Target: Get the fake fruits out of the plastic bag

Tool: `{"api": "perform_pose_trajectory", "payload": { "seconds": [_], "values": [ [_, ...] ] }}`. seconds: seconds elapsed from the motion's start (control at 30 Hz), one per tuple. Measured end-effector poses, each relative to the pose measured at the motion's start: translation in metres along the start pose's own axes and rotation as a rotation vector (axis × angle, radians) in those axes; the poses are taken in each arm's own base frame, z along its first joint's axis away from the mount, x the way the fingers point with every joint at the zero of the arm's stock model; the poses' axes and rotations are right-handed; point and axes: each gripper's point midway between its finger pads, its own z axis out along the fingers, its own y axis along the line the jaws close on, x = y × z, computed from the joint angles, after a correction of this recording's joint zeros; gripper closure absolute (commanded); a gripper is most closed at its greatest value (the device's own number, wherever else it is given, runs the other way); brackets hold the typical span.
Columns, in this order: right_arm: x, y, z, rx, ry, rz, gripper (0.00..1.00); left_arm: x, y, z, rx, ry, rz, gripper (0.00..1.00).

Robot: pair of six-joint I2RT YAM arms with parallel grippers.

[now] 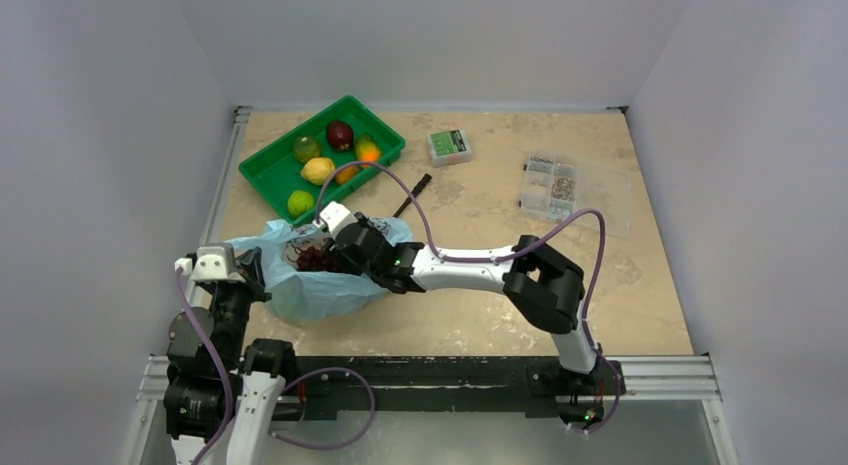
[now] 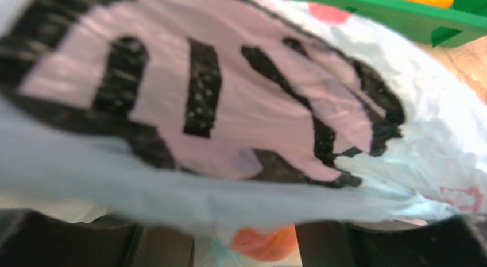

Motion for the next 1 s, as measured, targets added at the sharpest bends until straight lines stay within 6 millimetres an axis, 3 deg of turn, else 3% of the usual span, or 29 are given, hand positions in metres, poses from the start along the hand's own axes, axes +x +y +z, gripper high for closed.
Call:
{"api": "perform_pose_trajectory", "payload": {
  "seconds": [0.2,0.4,0.47,0.57,0.83,0.9,1.0],
  "values": [
    [0.025,0.000,0.004,0.007,0.042,-0.017,0.28,0.000,0.002,0.000,-0.014,0.000,0.000,1.00],
    [0.050,0.000,0.015,0.031,0.079,-0.027,0.29,0.002,0.004,0.002,-0.025,0.015,0.002,1.00],
    [0.049,-0.001,0.017,0.033,0.074,-0.018,0.35,0.003,0.004,0.003,-0.025,0.019,0.002,1.00],
    [0.049,0.000,0.018,0.033,0.071,-0.009,0.56,0.005,0.004,0.005,-0.027,0.032,0.004,1.00],
    [0.045,0.003,0.017,0.029,0.066,0.023,0.95,0.015,0.003,0.001,-0.051,0.158,-0.057,1.00],
    [0.046,0.005,0.012,0.009,0.069,0.041,1.00,0.014,0.004,-0.003,-0.068,0.192,-0.085,1.00],
    [0.039,0.010,-0.004,-0.035,0.061,0.081,1.00,0.015,0.004,-0.012,-0.091,0.236,-0.143,1.00]
  ]
}}
